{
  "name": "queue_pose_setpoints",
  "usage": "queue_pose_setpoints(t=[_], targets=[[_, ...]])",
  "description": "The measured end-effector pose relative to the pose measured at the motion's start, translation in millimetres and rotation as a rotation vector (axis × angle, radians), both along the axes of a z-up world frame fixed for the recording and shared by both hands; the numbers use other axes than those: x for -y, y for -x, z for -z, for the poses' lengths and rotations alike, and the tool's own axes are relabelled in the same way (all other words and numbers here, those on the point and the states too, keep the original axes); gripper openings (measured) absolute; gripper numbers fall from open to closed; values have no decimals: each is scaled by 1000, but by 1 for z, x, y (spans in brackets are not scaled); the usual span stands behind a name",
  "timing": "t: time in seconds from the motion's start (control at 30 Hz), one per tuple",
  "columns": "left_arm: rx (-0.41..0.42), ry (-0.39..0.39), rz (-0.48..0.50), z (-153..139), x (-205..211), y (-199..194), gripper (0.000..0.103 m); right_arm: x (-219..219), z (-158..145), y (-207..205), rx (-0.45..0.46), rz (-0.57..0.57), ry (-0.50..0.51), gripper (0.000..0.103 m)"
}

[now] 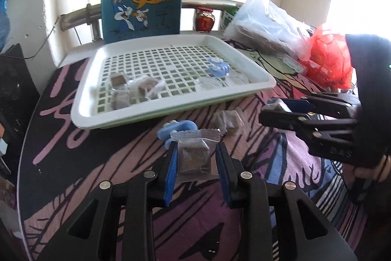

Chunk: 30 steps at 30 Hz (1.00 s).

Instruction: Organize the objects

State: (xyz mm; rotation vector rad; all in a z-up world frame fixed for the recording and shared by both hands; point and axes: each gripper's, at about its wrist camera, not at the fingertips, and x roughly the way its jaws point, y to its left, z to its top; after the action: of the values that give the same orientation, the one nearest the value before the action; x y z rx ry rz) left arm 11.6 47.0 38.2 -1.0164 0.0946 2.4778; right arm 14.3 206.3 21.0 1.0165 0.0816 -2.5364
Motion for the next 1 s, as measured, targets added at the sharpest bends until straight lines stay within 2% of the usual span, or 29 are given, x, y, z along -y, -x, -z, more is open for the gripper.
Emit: queue_pose_setpoints(t=[0.13,0.17,0.27,0.33,1.0], targets=[[-30,43,-37,2,0,3,30,15,-8,-11,-36,2,37,29],[-35,68,-49,4,-2,3,30,17,-8,-13,-35,4,43,29],[-49,78,-59,3,-1,2,30,22,-1,-14,-39,9,25,29],[-69,87,-64,2,-1,-1,30,20,6,-11,-7,18,16,29],[-126,68,-94,-5,6,-10,30,17,-7,-28,-117,24,36,29]])
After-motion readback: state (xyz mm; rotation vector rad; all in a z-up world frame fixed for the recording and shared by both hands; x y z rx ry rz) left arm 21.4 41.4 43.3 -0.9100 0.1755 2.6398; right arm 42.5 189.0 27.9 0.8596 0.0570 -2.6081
